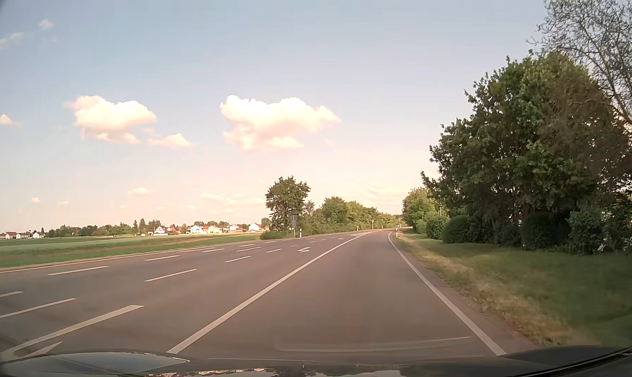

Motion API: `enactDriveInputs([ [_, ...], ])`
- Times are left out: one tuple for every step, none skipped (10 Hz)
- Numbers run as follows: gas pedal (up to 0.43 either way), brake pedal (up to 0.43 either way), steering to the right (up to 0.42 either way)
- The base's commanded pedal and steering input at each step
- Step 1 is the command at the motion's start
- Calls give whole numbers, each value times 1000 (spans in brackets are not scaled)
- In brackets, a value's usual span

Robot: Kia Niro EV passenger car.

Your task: Follow the waypoints while adhering to traffic rules and regulations

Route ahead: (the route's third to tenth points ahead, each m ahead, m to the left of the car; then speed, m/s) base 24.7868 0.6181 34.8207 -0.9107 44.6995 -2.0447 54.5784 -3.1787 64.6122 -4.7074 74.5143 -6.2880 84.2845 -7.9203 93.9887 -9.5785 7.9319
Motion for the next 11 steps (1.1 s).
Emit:
enactDriveInputs([
  [398, 18, 79],
  [398, 18, 64],
  [398, 18, 49],
  [398, 18, 40],
  [398, 18, 30],
  [398, 12, 18],
  [398, 18, 7],
  [398, 18, 6],
  [398, 18, 6],
  [398, 12, 5],
  [398, 12, 4],
])
